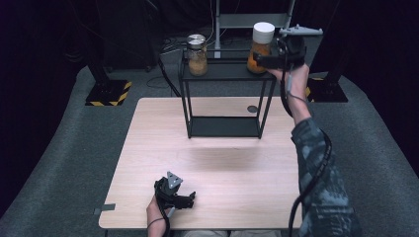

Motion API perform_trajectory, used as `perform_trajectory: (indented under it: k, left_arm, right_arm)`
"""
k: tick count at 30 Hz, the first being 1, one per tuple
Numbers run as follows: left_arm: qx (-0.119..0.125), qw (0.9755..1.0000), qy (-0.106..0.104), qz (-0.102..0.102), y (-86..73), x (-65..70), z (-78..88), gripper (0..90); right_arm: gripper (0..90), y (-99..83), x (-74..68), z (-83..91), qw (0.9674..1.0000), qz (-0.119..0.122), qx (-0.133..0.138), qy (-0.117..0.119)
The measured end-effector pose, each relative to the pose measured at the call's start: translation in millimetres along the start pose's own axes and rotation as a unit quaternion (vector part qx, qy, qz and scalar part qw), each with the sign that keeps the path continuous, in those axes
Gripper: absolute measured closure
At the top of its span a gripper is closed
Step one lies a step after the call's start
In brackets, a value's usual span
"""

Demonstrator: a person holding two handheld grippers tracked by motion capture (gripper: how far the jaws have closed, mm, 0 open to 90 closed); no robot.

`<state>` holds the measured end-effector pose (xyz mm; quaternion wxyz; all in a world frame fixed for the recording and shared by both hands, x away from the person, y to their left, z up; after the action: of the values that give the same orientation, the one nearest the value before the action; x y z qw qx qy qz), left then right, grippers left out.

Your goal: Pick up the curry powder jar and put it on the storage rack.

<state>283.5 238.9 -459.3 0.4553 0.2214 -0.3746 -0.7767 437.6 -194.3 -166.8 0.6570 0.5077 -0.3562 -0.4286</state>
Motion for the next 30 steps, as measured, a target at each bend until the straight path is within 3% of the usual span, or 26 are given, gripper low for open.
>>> perform_trajectory:
  k: [3,6,8,11,13,14,15,18,20,23,26,28,30]
  left_arm:
    - [0.000,1.0000,0.002,0.001,0.0,0.4,-0.1,0.4]
    - [0.000,1.0000,0.003,0.000,-0.1,0.9,0.1,0.4]
    - [0.002,1.0000,0.004,0.000,-0.5,1.6,0.1,0.4]
    - [0.003,1.0000,0.005,-0.001,-0.7,2.2,0.2,0.4]
    - [0.004,1.0000,0.006,-0.002,-1.0,2.8,0.3,0.4]
    - [0.004,1.0000,0.007,-0.004,-1.1,3.3,0.3,0.4]
    - [0.004,1.0000,0.007,-0.004,-1.1,3.5,0.4,0.4]
    - [0.005,0.9999,0.009,-0.006,-1.3,4.4,0.6,0.4]
    - [0.006,0.9999,0.010,-0.007,-1.4,4.8,0.6,0.4]
    - [0.005,0.9999,0.010,-0.007,-1.3,4.8,0.6,0.3]
    - [0.005,0.9999,0.009,-0.006,-1.0,4.4,0.1,0.3]
    - [0.005,0.9999,0.008,-0.005,-0.9,4.2,0.0,0.3]
    - [0.004,1.0000,0.007,-0.005,-0.7,3.8,-0.1,0.3]
  right_arm:
    - [0.0,-21.9,6.6,21.2,0.9994,-0.004,-0.027,0.021]
    - [0.0,-53.5,11.2,42.2,0.9979,0.009,-0.051,0.040]
    - [0.0,-79.5,17.2,53.9,0.9962,0.009,-0.068,0.054]
    - [0.0,-120.9,21.8,68.7,0.9941,0.007,-0.091,0.057]
    - [0.0,-162.1,19.4,82.7,0.9948,-0.001,-0.093,0.042]
    - [0.0,-173.6,19.0,86.4,0.9942,-0.002,-0.100,0.041]
    - [0.0,-194.3,14.3,93.4,0.9940,-0.005,-0.106,0.026]
    - [0.0,-240.7,4.7,104.8,0.9901,-0.009,-0.140,0.004]
    - [0.0,-270.1,-0.3,111.4,0.9875,-0.013,-0.157,-0.001]
    - [0.0,-310.3,-1.7,124.1,0.9872,-0.035,-0.155,-0.001]
    - [0.0,-330.1,1.9,130.9,0.9864,-0.059,-0.153,-0.007]
    - [0.0,-330.3,3.6,129.6,0.9833,-0.062,-0.171,-0.012]
    - [0.0,-331.4,2.3,131.5,0.9846,-0.057,-0.165,-0.016]
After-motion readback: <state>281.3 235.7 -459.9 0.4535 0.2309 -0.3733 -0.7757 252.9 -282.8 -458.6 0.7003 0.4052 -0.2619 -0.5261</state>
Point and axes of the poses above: each handheld gripper's, and its own axes: z roughly backward along the jaws, y roughly out of its top, x roughly to its right, the point moved 3 cm from there along -z, roughly forward along the jaws, and after that the axes turned 4 degrees about x, right-handed, at the moved point
